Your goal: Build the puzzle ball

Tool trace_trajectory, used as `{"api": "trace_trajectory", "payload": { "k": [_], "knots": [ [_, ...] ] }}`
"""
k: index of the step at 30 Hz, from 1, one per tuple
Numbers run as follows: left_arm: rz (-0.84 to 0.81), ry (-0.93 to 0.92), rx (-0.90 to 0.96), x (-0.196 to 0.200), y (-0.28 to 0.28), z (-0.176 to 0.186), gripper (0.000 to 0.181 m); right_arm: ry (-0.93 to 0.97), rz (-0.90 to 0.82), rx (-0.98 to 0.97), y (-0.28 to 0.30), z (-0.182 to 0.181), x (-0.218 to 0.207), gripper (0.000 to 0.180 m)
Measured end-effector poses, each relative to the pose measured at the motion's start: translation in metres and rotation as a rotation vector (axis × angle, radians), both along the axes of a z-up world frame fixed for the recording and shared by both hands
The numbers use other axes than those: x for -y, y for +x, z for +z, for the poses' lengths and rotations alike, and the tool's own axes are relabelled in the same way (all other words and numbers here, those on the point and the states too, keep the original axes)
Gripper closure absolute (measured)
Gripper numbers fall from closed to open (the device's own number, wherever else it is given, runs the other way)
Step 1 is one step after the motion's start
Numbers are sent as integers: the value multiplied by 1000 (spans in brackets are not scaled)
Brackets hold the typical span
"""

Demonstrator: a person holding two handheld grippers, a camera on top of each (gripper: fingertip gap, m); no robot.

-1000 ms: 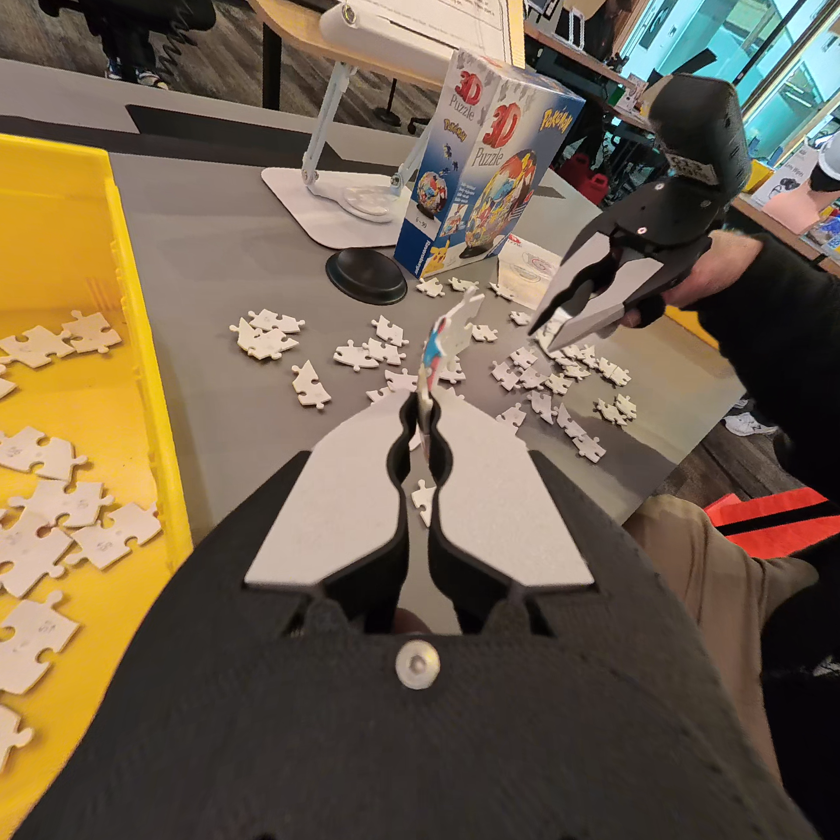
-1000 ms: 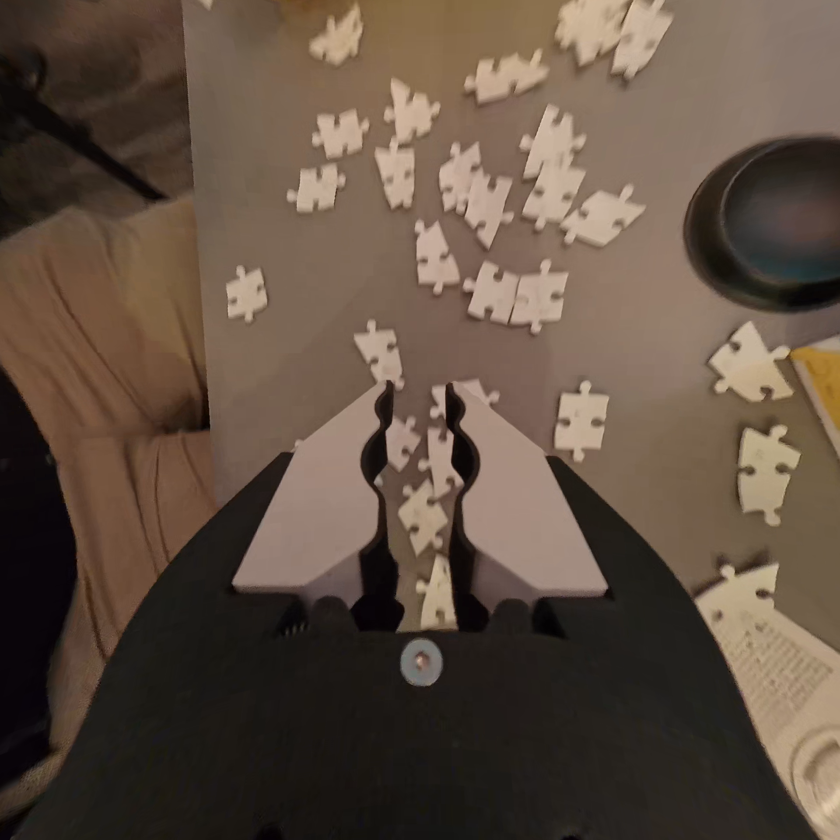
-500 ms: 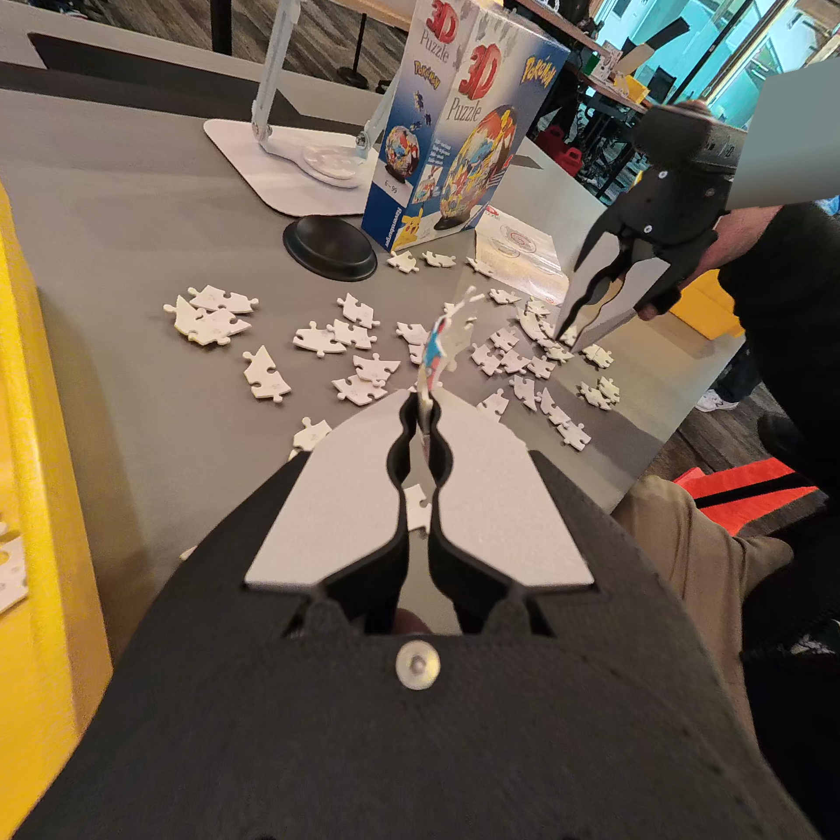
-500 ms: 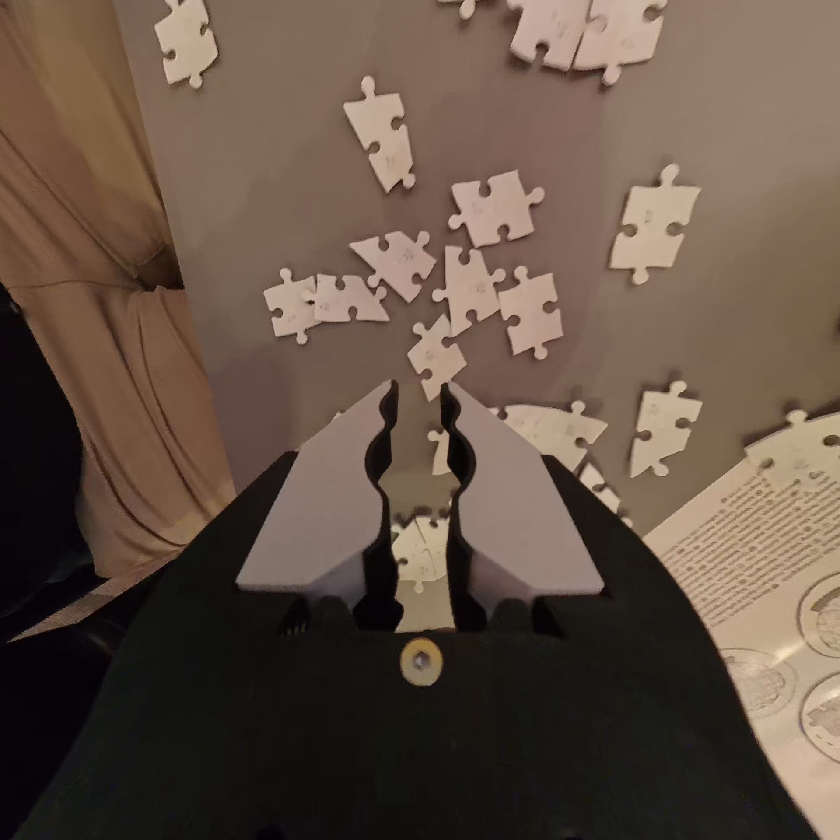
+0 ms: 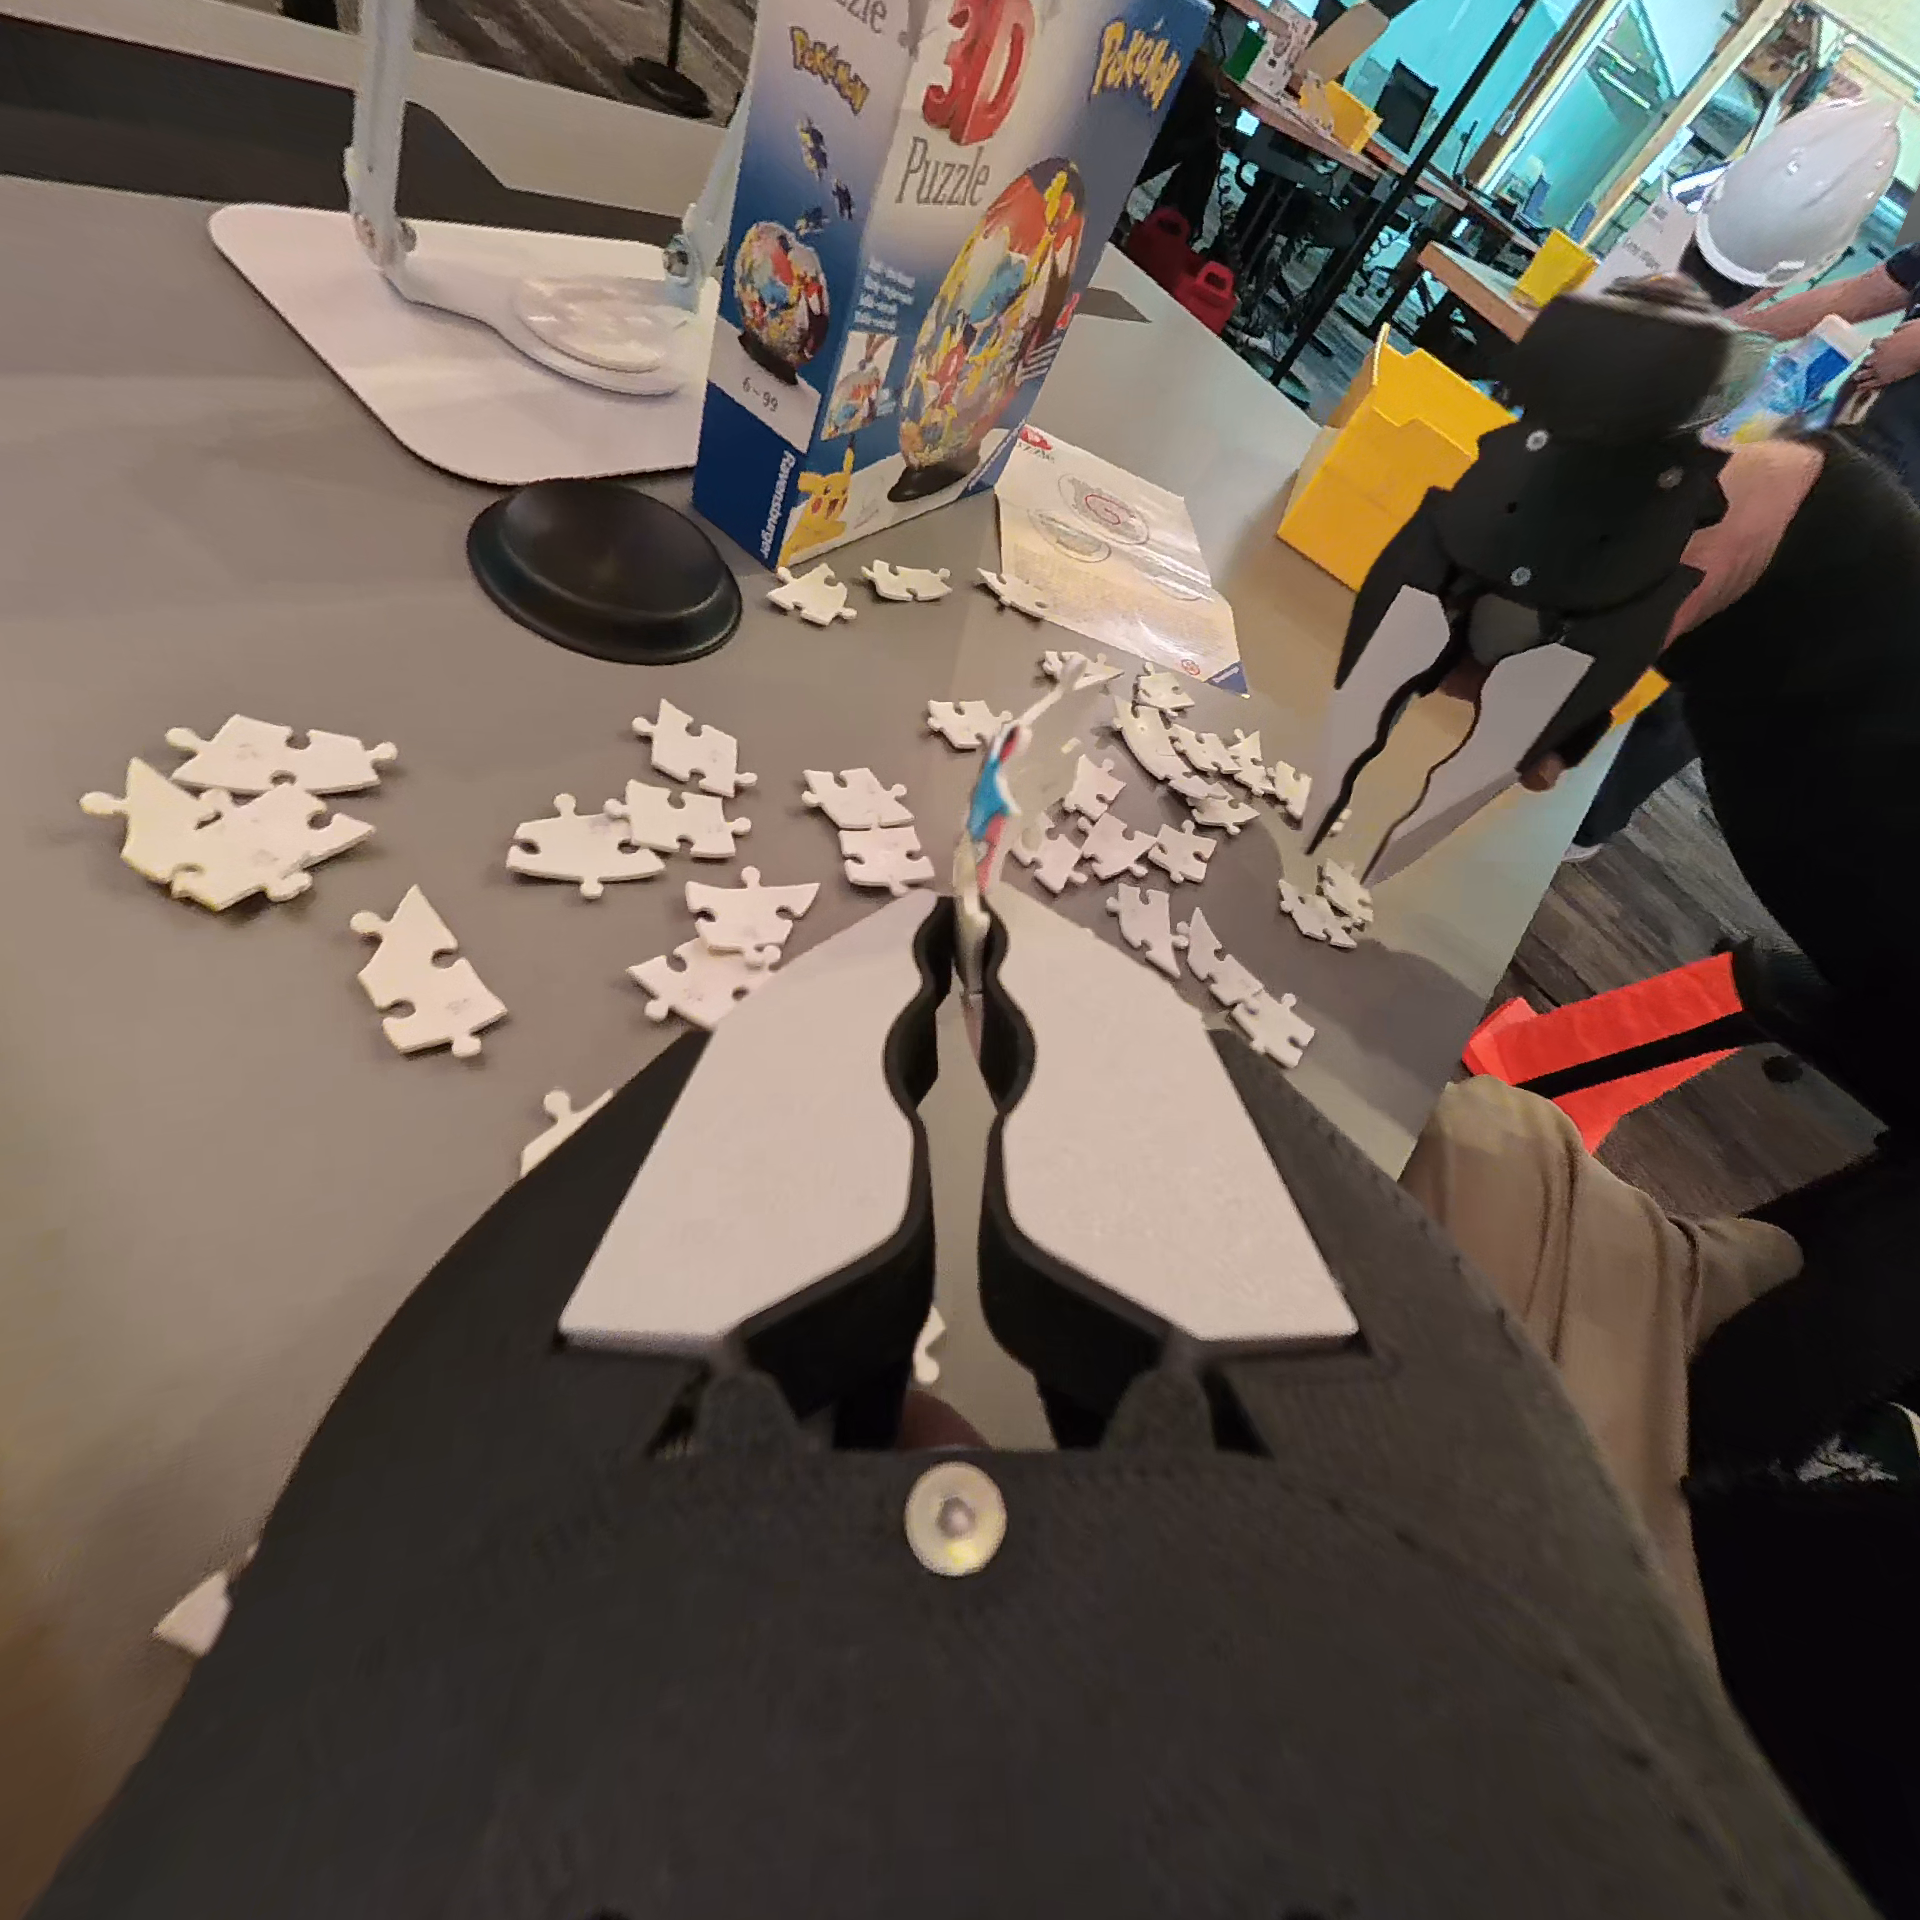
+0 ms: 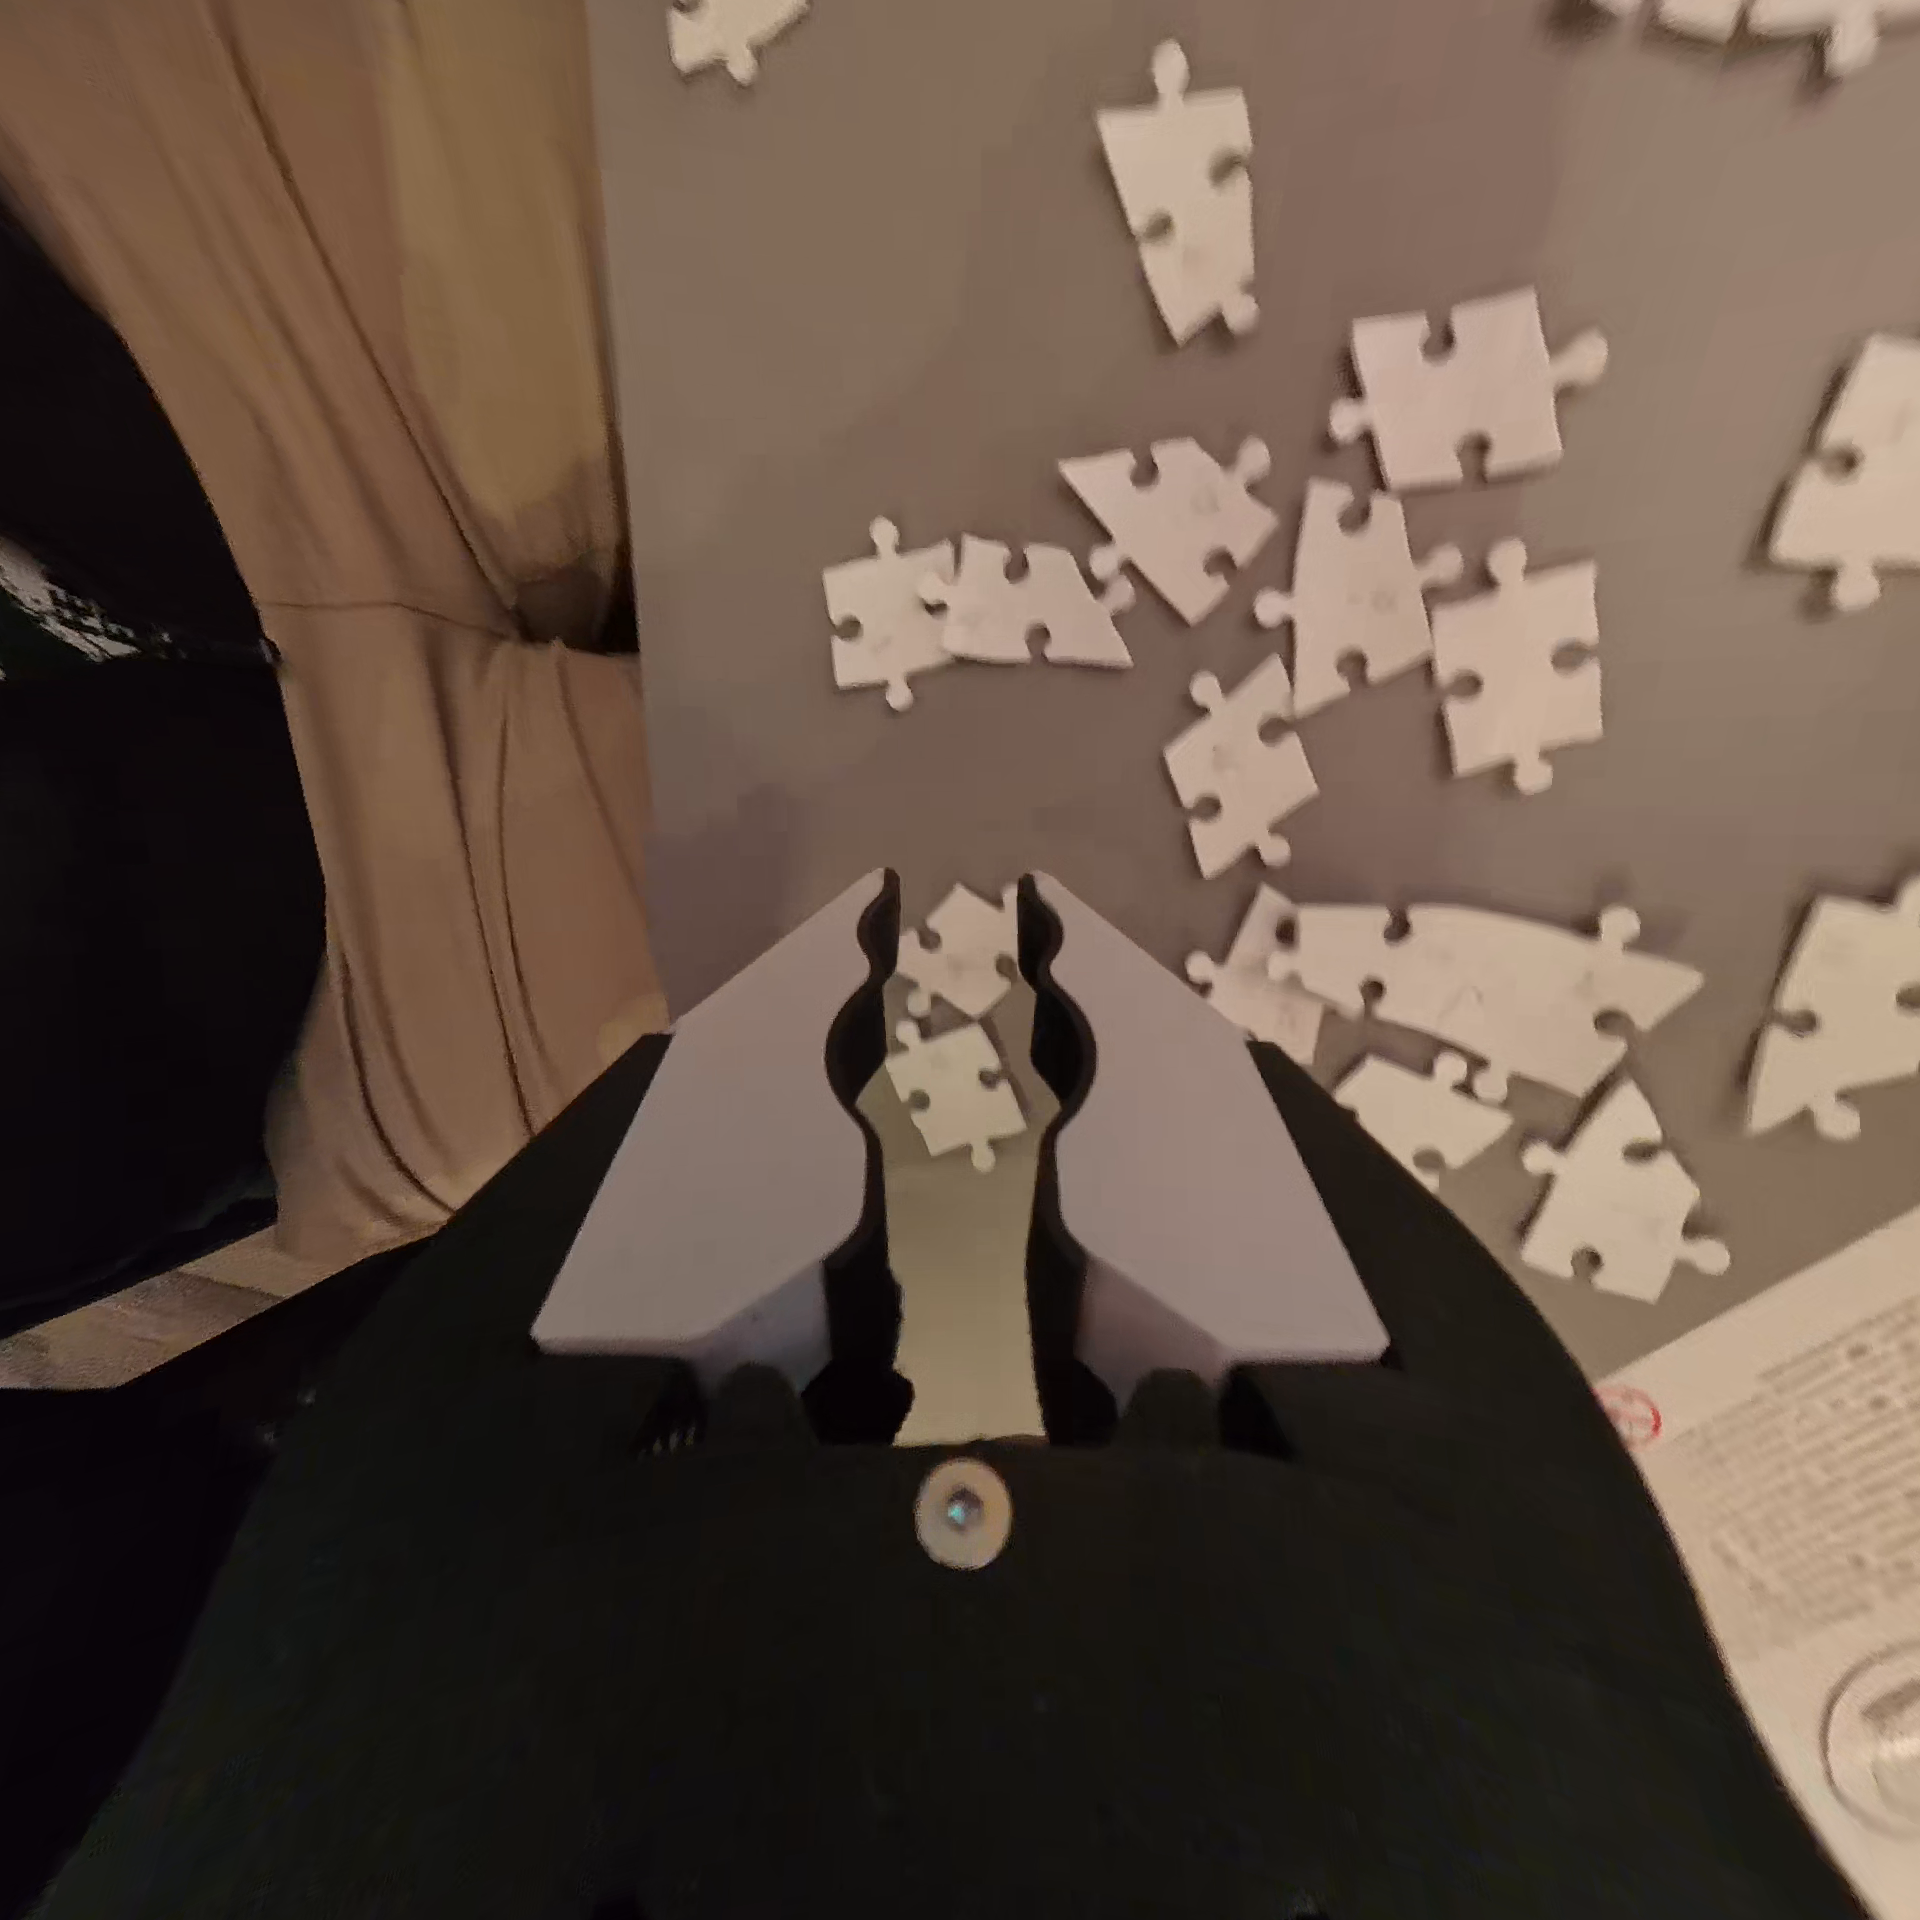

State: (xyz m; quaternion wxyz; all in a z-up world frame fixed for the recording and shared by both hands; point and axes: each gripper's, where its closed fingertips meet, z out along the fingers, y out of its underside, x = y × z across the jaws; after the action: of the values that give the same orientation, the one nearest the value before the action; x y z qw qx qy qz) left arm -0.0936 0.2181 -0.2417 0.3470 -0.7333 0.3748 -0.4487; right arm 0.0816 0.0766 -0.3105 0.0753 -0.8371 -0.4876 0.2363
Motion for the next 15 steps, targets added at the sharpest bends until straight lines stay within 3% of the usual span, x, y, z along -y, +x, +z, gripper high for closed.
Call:
{"api": "trace_trajectory", "payload": {
  "k": [1, 8, 15],
  "knots": [
    [-6, 0, -1, 0, 3, -1, 178, 17, 18, -20, -7, 1, 0, 158],
    [-13, -2, 1, -2, 10, -1, 178, 82, 131, -61, -49, -6, 5, 155],
    [-10, -3, 7, -2, 7, 0, 178, 88, 128, -37, -57, -21, -1, 150]
  ]
}}
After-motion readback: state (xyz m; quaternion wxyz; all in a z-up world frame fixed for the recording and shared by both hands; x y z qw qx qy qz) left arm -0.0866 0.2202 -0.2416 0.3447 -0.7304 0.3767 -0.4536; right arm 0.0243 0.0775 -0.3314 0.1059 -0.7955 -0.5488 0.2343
